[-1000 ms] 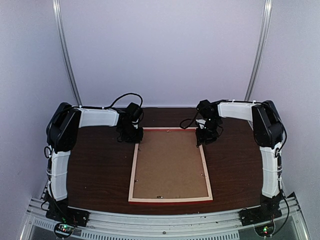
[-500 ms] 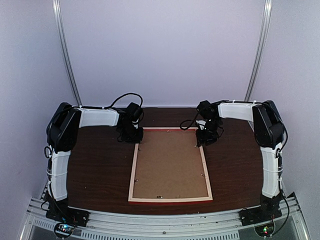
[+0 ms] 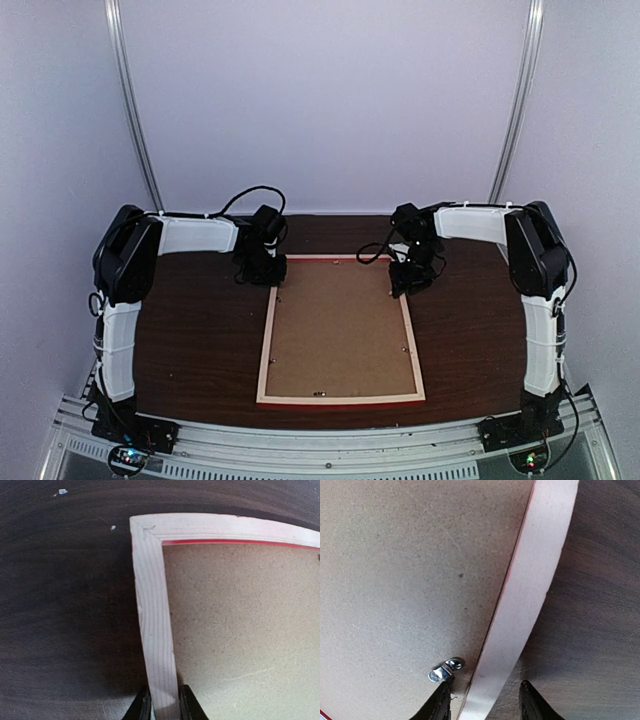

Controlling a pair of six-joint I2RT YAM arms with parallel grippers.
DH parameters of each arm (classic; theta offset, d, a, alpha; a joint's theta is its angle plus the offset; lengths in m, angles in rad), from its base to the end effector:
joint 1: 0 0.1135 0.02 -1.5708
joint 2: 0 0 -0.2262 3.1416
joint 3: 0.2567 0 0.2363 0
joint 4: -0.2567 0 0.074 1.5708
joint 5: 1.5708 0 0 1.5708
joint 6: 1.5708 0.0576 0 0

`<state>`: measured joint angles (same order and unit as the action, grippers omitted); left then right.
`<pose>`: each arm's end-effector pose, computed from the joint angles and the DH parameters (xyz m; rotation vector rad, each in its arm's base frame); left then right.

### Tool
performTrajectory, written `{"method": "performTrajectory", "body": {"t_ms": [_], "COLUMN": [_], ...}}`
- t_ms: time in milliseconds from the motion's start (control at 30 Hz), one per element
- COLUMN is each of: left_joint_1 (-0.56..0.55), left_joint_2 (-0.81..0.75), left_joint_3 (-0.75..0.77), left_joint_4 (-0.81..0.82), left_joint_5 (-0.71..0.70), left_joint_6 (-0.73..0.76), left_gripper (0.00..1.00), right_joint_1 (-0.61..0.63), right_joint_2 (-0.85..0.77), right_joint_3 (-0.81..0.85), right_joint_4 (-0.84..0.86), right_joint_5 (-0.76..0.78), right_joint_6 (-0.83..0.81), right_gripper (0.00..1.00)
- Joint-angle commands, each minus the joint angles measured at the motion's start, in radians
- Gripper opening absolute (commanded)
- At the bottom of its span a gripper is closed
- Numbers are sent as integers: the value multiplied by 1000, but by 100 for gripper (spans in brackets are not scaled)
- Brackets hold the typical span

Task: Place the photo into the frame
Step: Press the fastener onto the backboard.

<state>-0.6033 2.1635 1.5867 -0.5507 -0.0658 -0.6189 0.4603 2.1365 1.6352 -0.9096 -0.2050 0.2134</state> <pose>0.3538 -0.2392 0.1080 -0.0415 2.7277 -0.2792 0.3453 0.1843 0.1185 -0.3986 3.0097 0.3751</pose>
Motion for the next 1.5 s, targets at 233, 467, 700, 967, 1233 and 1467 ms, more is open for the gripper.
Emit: {"method": "performTrajectory", "body": {"t_ms": [233,467,700,967,1233,1467], "left_joint_1": [-5,-6,-6,-6,-6,-6], "left_joint_2": [45,47,48,51,52,53], "left_joint_3": [0,1,5,6,6,7], "left_joint_4": [-10,-9,-11,-11,-11,-11], "left_joint_5": [9,10,15,22,26,27], "left_joint_6": [19,23,27,27,30,29], "left_gripper": [20,20,20,20,20,20], "right_joint_1": [16,13,0,-23,-50,-67], "right_joint_2": [40,74,99,113,131,125], "right_joint_3": [33,80,113,127,120,104], "right_joint_4": [-18,-2,7,25,67,75], "right_joint_5": [0,23,31,25,-43,-61], "right_joint_6": [-5,1,7,24,51,62], "right_gripper": [46,46,46,42,36,31]}}
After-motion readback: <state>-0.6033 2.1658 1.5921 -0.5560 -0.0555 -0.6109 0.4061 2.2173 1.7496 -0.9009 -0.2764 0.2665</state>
